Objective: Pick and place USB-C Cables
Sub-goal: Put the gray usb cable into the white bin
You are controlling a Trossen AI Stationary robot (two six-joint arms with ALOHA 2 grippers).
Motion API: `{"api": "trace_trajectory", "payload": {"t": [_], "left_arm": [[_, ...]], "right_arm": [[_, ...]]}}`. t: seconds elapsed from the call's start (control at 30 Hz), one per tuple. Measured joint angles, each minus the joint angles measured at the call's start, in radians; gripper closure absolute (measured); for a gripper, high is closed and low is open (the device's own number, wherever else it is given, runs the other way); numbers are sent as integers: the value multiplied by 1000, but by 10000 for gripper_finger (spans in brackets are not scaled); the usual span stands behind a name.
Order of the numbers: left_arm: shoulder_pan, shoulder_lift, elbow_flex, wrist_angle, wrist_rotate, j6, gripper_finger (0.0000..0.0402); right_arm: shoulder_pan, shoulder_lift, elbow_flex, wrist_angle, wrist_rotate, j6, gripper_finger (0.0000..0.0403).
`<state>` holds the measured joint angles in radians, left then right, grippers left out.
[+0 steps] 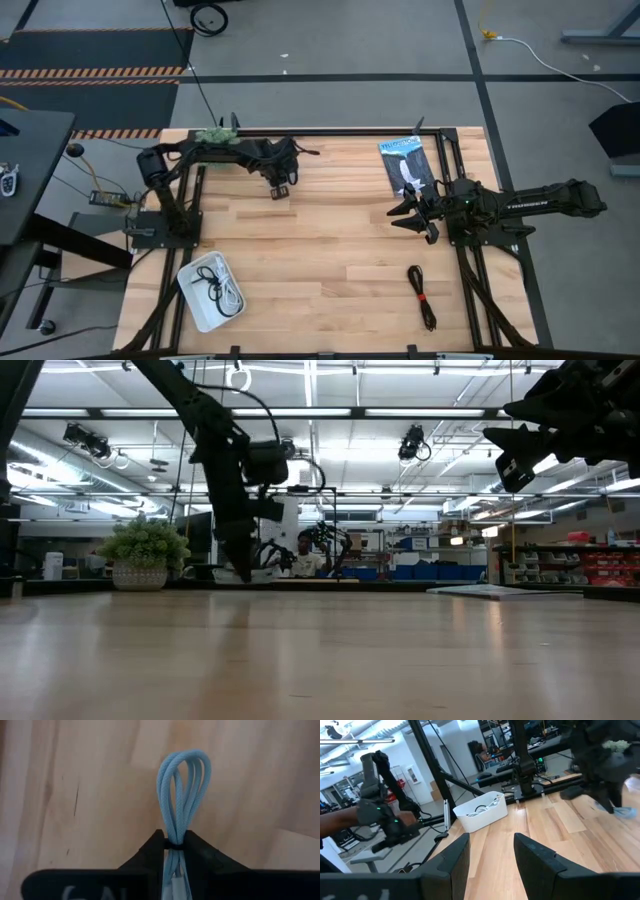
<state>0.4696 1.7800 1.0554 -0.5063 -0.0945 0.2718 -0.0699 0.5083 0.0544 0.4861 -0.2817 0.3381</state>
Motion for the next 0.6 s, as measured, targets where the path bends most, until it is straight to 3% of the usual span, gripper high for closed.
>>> {"api": "trace_trajectory", "payload": {"t": [0.13,0.33,0.47,0.6], "left_arm": [[-71,-82,0,-62,46,31,345],[-247,-220,0,-170,203,-6,339],[-403,-299,1,-228,258,-147,340],[-556,-356,1,-259,313,-404,339]], "right_arm": [[0,0,0,-1,0,0,243],[0,0,0,-1,0,0,243],[0,0,0,-1,0,0,243],[0,0,0,-1,0,0,243]]}}
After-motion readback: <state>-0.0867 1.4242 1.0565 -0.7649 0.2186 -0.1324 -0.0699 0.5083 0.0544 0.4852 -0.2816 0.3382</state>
